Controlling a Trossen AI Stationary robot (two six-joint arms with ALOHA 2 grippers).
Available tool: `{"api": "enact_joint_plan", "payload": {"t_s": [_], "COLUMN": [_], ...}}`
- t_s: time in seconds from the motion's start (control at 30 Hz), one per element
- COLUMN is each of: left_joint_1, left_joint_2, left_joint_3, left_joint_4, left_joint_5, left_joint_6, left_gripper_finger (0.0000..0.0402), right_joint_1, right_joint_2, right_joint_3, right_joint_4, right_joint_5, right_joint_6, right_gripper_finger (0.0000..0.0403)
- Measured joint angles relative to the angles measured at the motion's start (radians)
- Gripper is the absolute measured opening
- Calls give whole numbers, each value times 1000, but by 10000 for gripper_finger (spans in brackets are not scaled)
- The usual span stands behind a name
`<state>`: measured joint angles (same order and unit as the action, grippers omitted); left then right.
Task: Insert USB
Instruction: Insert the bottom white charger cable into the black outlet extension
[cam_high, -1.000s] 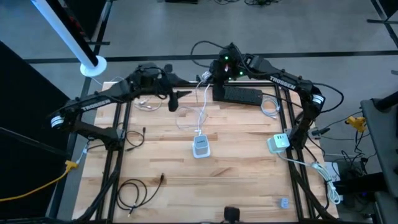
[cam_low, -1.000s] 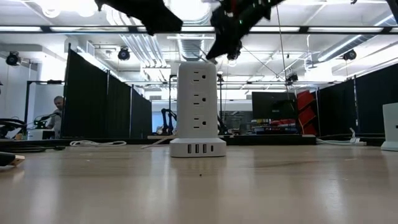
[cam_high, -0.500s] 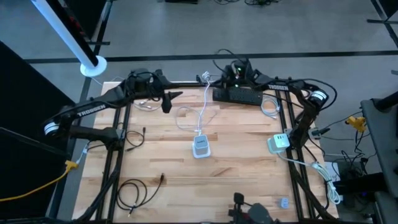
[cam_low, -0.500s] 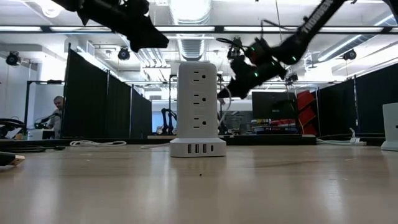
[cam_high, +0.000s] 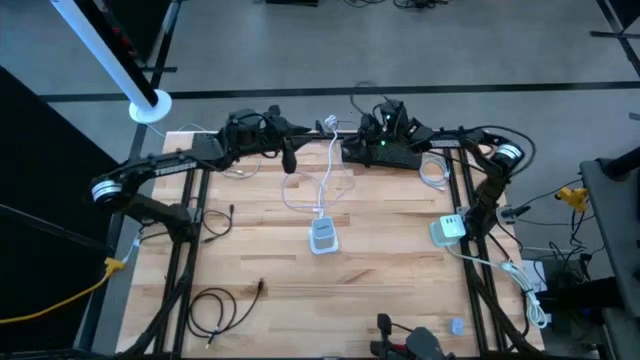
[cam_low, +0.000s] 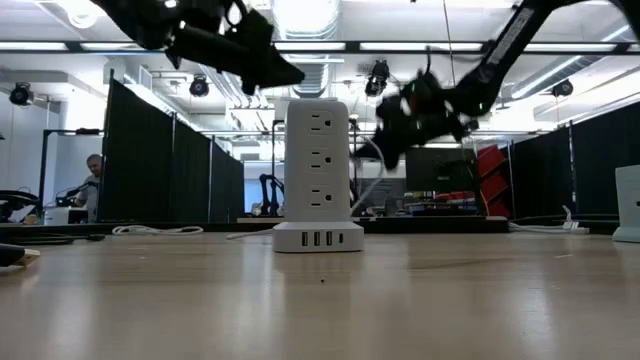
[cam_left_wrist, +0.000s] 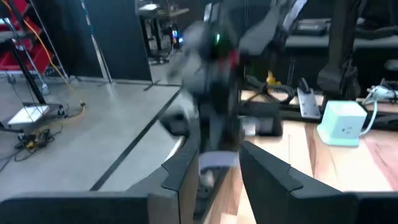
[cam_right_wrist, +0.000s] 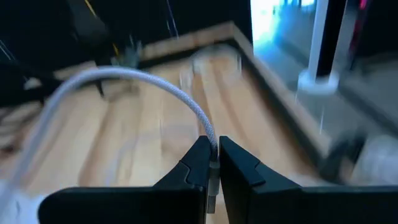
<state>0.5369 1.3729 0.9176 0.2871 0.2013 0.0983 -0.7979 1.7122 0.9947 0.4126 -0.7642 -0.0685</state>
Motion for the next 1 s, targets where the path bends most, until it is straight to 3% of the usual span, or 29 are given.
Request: {"api": "enact_joint_plan", "payload": {"t_s": [0.27,0.5,1.0], "left_joint_1": [-3,-27,-43], "left_joint_2": [47,92,113], "left_joint_3": [0,0,0], "left_joint_4": [145,306,327], "left_joint_5": [0,31,48], "left_joint_6": [-9,-7,6], "left_gripper_finger": [112,95,27], "right_joint_1": [47,111,169], "right_joint_2": [-152,-153,-152], "right_joint_3": [66,97,147], "right_joint_4": [-11,-30,-171], "right_joint_5": [-5,33,113], "right_joint_6": [-19,2,-73], "right_gripper_finger": [10,10,10]}}
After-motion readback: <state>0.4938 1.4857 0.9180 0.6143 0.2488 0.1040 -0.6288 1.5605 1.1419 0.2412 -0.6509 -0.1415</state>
